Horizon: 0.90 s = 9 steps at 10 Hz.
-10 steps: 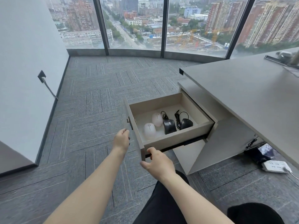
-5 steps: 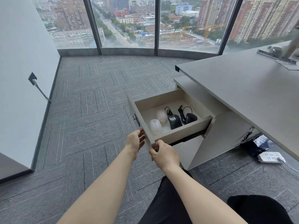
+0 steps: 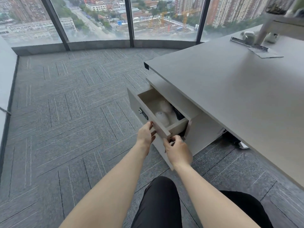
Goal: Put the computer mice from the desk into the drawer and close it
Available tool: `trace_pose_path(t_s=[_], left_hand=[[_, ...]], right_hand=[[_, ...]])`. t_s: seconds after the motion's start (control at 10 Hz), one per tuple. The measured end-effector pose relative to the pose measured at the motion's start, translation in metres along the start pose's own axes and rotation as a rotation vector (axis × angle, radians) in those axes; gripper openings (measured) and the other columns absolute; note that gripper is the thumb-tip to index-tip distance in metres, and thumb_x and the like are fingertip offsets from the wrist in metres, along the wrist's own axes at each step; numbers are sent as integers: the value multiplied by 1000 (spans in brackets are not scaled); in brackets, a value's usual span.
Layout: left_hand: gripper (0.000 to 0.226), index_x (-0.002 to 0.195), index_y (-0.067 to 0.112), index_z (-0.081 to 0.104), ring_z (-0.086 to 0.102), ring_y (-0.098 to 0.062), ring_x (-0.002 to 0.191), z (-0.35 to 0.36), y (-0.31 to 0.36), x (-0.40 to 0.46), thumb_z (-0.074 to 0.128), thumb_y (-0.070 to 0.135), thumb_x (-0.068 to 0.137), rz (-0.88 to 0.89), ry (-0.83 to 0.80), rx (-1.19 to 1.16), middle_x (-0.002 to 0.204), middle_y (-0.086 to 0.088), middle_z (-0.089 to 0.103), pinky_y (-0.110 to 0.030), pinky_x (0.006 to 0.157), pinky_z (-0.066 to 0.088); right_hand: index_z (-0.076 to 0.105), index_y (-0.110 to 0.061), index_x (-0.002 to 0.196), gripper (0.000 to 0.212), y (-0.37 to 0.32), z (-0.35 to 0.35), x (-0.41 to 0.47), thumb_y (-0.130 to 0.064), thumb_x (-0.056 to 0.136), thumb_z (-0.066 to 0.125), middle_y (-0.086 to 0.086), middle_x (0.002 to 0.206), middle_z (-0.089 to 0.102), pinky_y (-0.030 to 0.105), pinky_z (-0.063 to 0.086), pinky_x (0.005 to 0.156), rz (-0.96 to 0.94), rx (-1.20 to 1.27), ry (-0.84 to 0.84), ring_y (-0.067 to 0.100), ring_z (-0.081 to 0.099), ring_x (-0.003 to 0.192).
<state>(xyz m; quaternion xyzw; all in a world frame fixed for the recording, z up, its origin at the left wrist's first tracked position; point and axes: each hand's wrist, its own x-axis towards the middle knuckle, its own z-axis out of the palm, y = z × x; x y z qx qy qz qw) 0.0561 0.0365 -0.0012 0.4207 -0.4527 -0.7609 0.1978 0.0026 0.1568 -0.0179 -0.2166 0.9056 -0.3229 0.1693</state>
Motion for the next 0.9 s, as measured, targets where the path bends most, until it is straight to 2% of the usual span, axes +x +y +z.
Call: trace_pose_path(t_s=[0.1, 0.2, 0.4, 0.5, 0.8, 0.9], left_hand=[[35, 121, 21, 57, 56, -25, 121, 23, 4, 14, 36, 36, 98, -16, -11, 1, 129, 4, 57, -34, 97, 43], [45, 133, 16, 52, 53, -27, 125, 42, 5, 26, 32, 37, 99, -32, -35, 2, 140, 2, 52, -37, 101, 40], [50, 143, 16, 46, 50, -27, 131, 73, 5, 42, 31, 38, 101, -62, -56, -49, 149, 4, 47, -40, 111, 37], [50, 144, 16, 43, 47, -26, 134, 86, 4, 46, 29, 40, 102, -74, -73, -74, 151, 4, 45, -42, 114, 33], [52, 145, 17, 41, 49, -26, 132, 91, 3, 51, 26, 42, 101, -43, -71, 9, 152, 5, 43, -39, 109, 36], [56, 144, 14, 43, 50, -29, 130, 87, 2, 43, 24, 45, 101, -45, -80, 104, 150, 0, 45, -39, 108, 38]], right_hand=[[54, -16, 119, 57, 12, -8, 18, -63, 89, 47, 7, 106, 70, 35, 46, 63, 52, -8, 70, 31, 66, 93], [49, -15, 131, 68, 23, -16, 35, -66, 87, 47, 10, 119, 66, 39, 52, 73, 77, 18, 108, 32, 64, 104], [46, -16, 132, 66, 36, -30, 61, -65, 89, 46, 11, 120, 65, 44, 55, 79, 95, 60, 149, 32, 64, 104], [42, -15, 140, 72, 41, -36, 70, -66, 90, 44, 13, 129, 62, 43, 54, 80, 94, 47, 160, 34, 62, 112], [44, -12, 136, 68, 41, -45, 79, -63, 91, 45, 12, 130, 62, 42, 53, 81, 70, 0, 95, 34, 62, 115], [46, -11, 135, 61, 38, -53, 78, -56, 93, 46, 14, 125, 64, 41, 52, 83, 97, -92, 5, 35, 63, 113]])
